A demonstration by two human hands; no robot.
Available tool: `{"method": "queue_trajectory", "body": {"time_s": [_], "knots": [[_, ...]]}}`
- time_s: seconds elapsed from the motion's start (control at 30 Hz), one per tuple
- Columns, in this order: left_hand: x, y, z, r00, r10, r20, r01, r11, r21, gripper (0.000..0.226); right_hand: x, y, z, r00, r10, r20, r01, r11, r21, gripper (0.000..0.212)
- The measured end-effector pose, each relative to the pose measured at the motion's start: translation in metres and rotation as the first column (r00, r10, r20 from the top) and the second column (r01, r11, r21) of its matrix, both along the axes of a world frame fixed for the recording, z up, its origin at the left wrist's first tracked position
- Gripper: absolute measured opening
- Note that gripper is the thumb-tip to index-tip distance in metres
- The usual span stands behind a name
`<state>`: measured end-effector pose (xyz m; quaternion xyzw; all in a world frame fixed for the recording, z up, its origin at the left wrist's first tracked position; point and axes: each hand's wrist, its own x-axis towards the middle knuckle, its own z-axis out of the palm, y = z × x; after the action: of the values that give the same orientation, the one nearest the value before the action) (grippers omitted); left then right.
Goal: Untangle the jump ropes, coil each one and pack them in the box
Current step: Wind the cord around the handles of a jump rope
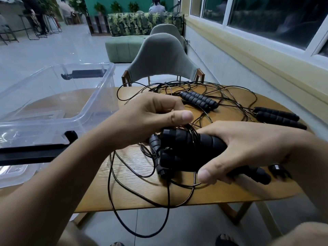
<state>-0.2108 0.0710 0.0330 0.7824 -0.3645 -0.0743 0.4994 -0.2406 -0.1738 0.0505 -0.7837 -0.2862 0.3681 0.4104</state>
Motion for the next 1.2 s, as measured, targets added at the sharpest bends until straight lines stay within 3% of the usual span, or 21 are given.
{"method": "queue_trajectory", "body": {"time_s": [0.17,0.27,0.4,0.53,0.67,0.77,0.97,1.07,1.2], "knots": [[-0.001,-0.007,0.001,0.988,-0.053,-0.144,0.032,0.989,-0.142,0.03,-0.005,-0.004,0.007,0.999,-0.043,-0.019,0.046,0.982,0.183,0.019],[0.0,-0.013,-0.004,0.983,0.054,-0.173,-0.084,0.981,-0.173,0.03,-0.004,-0.01,0.012,0.994,-0.108,-0.032,0.113,0.937,0.33,0.022],[0.004,-0.017,-0.011,0.988,0.146,-0.042,-0.147,0.988,-0.038,0.044,0.009,-0.018,0.018,0.941,-0.25,-0.228,0.328,0.841,0.43,0.086],[0.0,-0.024,-0.012,0.957,0.19,0.219,-0.231,0.956,0.179,0.038,0.018,-0.021,0.012,0.897,-0.372,-0.24,0.442,0.729,0.522,0.058],[-0.004,-0.029,-0.014,0.897,0.217,0.385,-0.335,0.903,0.269,0.033,0.022,-0.017,-0.002,0.831,-0.536,-0.146,0.53,0.686,0.499,0.052],[-0.002,-0.028,-0.015,0.867,0.204,0.455,-0.365,0.881,0.301,0.031,0.026,-0.016,-0.009,0.788,-0.608,-0.102,0.578,0.671,0.463,0.058],[-0.004,-0.02,-0.01,0.822,0.222,0.524,-0.373,0.906,0.202,0.027,0.034,-0.012,-0.02,0.746,-0.662,-0.065,0.641,0.689,0.339,0.056],[-0.004,-0.014,-0.006,0.831,0.245,0.499,-0.363,0.919,0.153,0.024,0.032,-0.006,-0.022,0.788,-0.615,0.001,0.601,0.771,0.211,0.05],[-0.003,-0.008,-0.004,0.856,0.221,0.467,-0.321,0.936,0.147,0.023,0.022,0.005,-0.025,0.901,-0.421,0.102,0.419,0.907,0.037,0.038]]}}
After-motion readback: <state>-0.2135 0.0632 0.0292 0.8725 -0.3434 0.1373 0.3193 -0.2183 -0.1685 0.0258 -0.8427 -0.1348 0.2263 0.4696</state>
